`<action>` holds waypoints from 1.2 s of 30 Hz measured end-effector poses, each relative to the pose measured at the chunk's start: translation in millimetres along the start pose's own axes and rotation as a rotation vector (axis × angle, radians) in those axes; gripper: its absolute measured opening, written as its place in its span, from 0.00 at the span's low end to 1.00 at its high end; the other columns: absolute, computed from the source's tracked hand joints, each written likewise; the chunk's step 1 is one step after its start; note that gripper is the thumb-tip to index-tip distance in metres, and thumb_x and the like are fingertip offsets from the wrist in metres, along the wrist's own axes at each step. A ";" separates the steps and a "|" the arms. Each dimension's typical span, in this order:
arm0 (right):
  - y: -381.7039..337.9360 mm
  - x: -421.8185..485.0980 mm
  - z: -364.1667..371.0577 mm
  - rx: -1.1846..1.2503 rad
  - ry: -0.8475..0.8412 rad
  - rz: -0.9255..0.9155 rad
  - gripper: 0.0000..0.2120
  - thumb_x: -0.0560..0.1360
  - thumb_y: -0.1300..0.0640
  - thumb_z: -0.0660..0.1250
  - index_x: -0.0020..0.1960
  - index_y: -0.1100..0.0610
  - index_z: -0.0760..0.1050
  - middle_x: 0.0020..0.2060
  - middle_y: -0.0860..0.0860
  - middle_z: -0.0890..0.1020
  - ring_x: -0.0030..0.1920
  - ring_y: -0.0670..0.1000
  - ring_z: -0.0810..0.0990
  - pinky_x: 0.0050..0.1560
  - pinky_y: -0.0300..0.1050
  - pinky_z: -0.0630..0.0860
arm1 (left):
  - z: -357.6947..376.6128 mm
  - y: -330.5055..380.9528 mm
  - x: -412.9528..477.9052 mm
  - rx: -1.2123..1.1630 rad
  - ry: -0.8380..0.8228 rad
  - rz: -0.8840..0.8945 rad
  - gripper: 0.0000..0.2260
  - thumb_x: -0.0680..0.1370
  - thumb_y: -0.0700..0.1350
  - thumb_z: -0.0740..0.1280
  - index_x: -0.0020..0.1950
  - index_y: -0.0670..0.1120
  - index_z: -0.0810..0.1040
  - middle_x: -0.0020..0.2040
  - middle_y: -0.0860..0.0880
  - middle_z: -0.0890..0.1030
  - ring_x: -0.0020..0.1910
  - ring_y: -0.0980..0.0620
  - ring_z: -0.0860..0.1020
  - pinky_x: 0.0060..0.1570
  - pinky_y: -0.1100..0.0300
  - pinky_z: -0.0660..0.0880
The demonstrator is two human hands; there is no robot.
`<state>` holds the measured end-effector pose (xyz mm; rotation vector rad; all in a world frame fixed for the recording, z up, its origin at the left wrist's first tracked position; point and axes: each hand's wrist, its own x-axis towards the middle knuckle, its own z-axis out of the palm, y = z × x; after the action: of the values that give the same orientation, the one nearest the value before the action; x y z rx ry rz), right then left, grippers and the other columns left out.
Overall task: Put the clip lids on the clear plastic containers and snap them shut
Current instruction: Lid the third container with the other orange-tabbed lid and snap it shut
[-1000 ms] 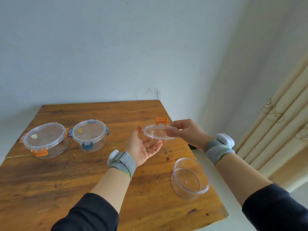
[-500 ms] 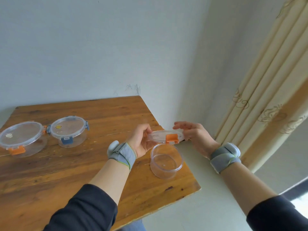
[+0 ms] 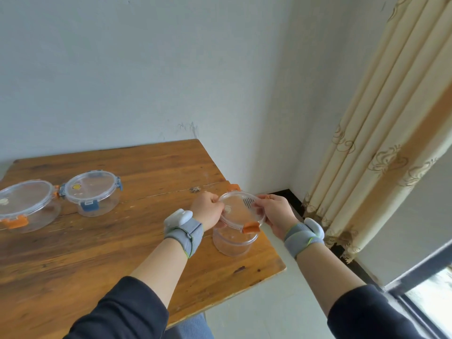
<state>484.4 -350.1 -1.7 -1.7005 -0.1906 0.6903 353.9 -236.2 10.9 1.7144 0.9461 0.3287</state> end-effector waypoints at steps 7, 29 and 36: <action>19.4 0.5 -2.7 -0.155 0.052 -0.045 0.06 0.75 0.65 0.67 0.51 0.61 0.80 0.38 0.54 0.80 0.39 0.52 0.77 0.51 0.52 0.80 | 2.1 -16.0 -5.4 0.551 0.005 0.152 0.14 0.80 0.50 0.59 0.41 0.43 0.76 0.33 0.44 0.76 0.30 0.45 0.74 0.33 0.58 0.68; 31.5 21.1 10.4 -0.294 0.068 -0.115 0.04 0.74 0.60 0.70 0.48 0.57 0.81 0.45 0.55 0.83 0.49 0.56 0.81 0.50 0.48 0.81 | 0.0 -45.1 3.3 0.382 0.039 0.034 0.13 0.78 0.54 0.61 0.54 0.47 0.77 0.37 0.46 0.81 0.33 0.46 0.78 0.34 0.54 0.75; 37.2 17.5 3.7 -0.243 0.004 -0.099 0.04 0.74 0.60 0.71 0.49 0.57 0.81 0.43 0.54 0.82 0.45 0.53 0.81 0.43 0.43 0.80 | 6.3 -52.9 -7.7 0.147 0.058 -0.023 0.12 0.78 0.53 0.63 0.55 0.47 0.76 0.38 0.46 0.80 0.33 0.49 0.78 0.26 0.57 0.77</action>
<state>487.7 -348.1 -42.8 -1.9096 -0.3648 0.6087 330.4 -241.7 -37.3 1.8343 1.0538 0.3011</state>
